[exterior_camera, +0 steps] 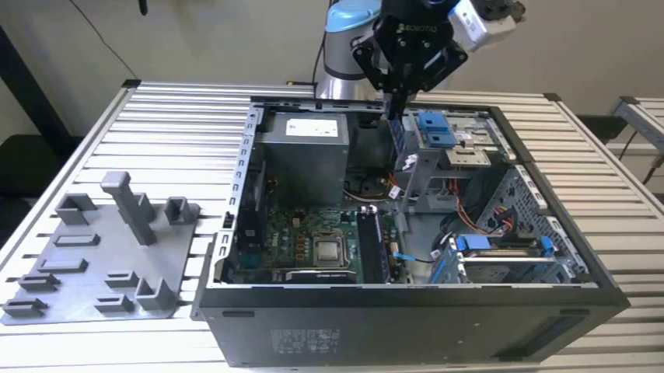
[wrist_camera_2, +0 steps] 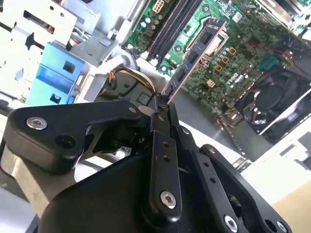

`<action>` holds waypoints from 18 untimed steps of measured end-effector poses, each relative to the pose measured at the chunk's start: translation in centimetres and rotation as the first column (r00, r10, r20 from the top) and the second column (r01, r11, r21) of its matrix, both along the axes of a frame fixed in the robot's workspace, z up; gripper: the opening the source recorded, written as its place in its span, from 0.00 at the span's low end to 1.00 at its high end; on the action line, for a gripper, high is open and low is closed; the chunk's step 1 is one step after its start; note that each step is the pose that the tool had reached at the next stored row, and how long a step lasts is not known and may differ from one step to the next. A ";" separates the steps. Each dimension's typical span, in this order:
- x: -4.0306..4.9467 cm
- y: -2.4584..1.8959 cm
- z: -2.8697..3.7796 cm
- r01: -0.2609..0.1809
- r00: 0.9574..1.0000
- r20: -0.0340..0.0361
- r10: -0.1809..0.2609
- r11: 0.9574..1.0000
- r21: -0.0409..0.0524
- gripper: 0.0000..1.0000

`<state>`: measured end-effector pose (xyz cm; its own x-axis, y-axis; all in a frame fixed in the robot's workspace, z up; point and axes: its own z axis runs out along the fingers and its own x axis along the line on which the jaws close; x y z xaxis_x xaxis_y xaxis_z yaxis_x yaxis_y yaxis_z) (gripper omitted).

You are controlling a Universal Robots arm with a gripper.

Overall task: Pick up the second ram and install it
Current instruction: 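Insert the second ram into the second slot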

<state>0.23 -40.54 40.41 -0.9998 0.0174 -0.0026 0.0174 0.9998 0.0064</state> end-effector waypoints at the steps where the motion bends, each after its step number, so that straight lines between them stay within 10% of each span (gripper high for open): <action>1: 0.00 0.00 0.00 0.012 1.000 0.000 -0.012 1.000 0.000 0.14; 18: 0.09 -0.15 -0.51 0.024 1.000 0.000 -0.024 1.000 0.000 0.14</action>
